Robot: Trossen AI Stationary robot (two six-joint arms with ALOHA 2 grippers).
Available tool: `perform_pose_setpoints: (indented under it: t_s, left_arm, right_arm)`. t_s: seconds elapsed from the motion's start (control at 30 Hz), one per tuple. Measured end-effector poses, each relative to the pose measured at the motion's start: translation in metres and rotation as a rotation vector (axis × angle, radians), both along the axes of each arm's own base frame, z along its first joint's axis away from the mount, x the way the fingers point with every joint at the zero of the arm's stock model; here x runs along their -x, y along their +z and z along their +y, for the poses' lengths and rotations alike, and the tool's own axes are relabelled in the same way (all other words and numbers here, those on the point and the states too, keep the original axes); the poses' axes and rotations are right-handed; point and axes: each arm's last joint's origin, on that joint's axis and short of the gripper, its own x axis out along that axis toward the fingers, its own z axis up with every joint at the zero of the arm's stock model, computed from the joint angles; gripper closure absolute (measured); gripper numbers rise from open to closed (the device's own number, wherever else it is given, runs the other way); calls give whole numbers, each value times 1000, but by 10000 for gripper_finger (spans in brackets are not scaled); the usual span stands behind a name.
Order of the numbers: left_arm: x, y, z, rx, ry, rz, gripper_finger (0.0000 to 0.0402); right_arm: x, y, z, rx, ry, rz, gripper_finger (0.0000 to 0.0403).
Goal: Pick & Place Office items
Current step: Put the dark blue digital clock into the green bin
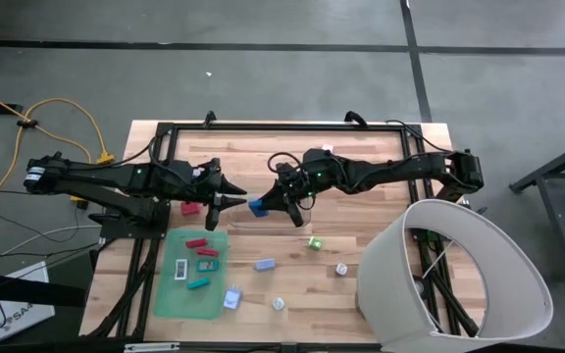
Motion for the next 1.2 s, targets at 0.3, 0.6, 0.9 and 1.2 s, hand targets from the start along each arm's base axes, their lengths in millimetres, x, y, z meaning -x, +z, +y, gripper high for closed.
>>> perform_pose_setpoints:
  t_s: [0.3,0.6,0.9,1.2]
  left_arm:
    - [0,1,0,11,-9,-11,262]
    - [-1,6,-1,18,-10,-64,254]
    - [-2,7,-1,21,-10,-78,254]
    - [-2,7,-1,23,-11,-78,254]
  right_arm:
    - [0,-1,0,17,4,9,358]
    - [0,-1,-1,65,-31,-12,358]
    - [-1,2,-2,112,-68,-48,358]
    - [-2,7,-3,126,-70,-111,358]
